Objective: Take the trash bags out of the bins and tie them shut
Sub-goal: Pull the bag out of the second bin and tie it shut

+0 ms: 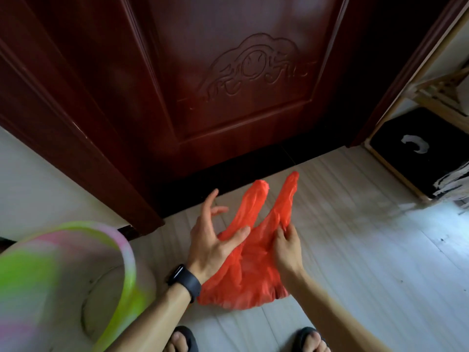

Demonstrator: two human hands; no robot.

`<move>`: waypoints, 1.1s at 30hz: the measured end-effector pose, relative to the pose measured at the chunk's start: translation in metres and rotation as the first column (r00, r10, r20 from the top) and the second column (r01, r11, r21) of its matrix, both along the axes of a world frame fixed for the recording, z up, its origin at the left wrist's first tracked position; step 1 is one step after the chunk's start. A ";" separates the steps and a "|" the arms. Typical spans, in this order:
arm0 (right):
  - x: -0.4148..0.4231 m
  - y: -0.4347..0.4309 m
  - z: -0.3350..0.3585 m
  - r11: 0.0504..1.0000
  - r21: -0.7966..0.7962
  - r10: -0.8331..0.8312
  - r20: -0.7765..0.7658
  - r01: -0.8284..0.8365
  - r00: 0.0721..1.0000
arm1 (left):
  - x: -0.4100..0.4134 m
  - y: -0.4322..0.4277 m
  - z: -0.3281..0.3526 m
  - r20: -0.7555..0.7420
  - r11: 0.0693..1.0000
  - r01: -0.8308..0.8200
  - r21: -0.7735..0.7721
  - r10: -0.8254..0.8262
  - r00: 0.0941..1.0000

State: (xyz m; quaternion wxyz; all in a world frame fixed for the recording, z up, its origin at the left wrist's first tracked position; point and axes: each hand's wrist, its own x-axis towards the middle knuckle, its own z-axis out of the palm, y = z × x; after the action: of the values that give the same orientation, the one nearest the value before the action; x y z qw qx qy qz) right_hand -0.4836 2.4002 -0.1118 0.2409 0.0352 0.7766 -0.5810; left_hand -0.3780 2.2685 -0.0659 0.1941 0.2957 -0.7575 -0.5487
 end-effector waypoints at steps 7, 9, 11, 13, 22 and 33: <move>0.001 -0.011 -0.012 0.999 -0.031 -0.011 0.157 0.016 0.987 | 0.032 -0.001 -0.057 0.189 0.903 0.222 -0.367 -0.161 0.969; 0.002 -0.012 -0.013 0.999 -0.042 -0.009 0.195 0.018 0.981 | 0.017 -0.003 -0.058 0.094 0.842 0.155 -0.517 -0.124 0.988; 0.001 -0.011 -0.014 0.999 -0.030 -0.015 0.232 0.023 0.973 | 0.002 -0.002 -0.048 0.090 0.927 0.004 -0.376 0.032 0.995; -0.001 -0.004 -0.018 1.000 -0.011 -0.020 0.248 0.023 0.969 | -0.011 -0.001 -0.039 0.200 0.974 -0.226 -0.008 0.223 0.954; -0.024 0.008 -0.025 0.840 -0.178 -0.373 0.497 0.513 0.783 | -0.023 -0.001 -0.064 0.376 0.367 -0.391 0.844 0.115 0.919; -0.032 -0.011 -0.037 0.844 -0.110 -0.440 0.416 0.525 0.796 | 0.024 0.014 -0.070 0.036 0.864 -0.070 0.498 0.060 0.998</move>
State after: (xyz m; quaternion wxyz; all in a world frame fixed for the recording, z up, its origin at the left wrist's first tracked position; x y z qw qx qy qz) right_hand -0.5158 2.3889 -0.1486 0.2299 0.3164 0.6116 -0.6877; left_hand -0.3539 2.2824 -0.1354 0.1223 0.3666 -0.5816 -0.7158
